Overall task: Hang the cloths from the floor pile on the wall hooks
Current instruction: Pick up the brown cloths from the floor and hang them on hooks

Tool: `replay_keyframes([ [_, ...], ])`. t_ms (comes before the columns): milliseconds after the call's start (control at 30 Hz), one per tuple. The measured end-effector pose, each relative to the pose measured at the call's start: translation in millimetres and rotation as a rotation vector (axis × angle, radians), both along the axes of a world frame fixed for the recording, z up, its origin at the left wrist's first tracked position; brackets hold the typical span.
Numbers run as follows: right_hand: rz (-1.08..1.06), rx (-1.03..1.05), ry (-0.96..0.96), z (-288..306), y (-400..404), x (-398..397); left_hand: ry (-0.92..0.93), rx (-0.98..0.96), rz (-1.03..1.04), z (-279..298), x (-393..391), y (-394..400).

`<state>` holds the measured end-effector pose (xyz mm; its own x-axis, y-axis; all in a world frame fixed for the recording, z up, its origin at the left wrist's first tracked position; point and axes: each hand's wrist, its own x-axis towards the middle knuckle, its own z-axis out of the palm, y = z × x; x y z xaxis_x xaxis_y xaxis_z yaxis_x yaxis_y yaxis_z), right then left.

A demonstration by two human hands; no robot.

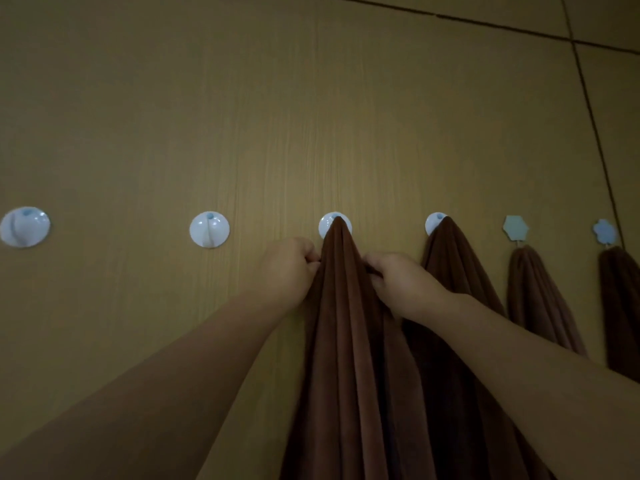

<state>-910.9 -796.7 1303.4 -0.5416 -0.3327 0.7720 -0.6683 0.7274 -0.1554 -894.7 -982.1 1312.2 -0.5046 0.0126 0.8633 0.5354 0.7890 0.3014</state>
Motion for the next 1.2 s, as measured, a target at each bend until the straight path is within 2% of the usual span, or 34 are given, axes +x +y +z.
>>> replay_keyframes([
  [167, -0.183, 0.183, -0.042, -18, 7, 16, -0.034, -0.055, -0.022, -19, 11, -11],
  [300, -0.310, 0.248, -0.038, -30, 17, 38, -0.042, -0.063, -0.062, -32, 25, -16],
  [533, -0.426, 0.379, -0.207, -31, 34, 99, -0.104, -0.143, -0.131, -53, 71, -7],
  [833, -0.520, 0.384, -0.210, -59, 96, 180, -0.149, -0.146, -0.242, -80, 124, 57],
  [1033, -0.611, 0.249, -0.222, -116, 159, 243, -0.217, -0.253, -0.404, -147, 151, 132],
  [1200, -0.729, 0.132, -0.329, -190, 211, 301, -0.243, -0.351, -0.567, -216, 158, 193],
])
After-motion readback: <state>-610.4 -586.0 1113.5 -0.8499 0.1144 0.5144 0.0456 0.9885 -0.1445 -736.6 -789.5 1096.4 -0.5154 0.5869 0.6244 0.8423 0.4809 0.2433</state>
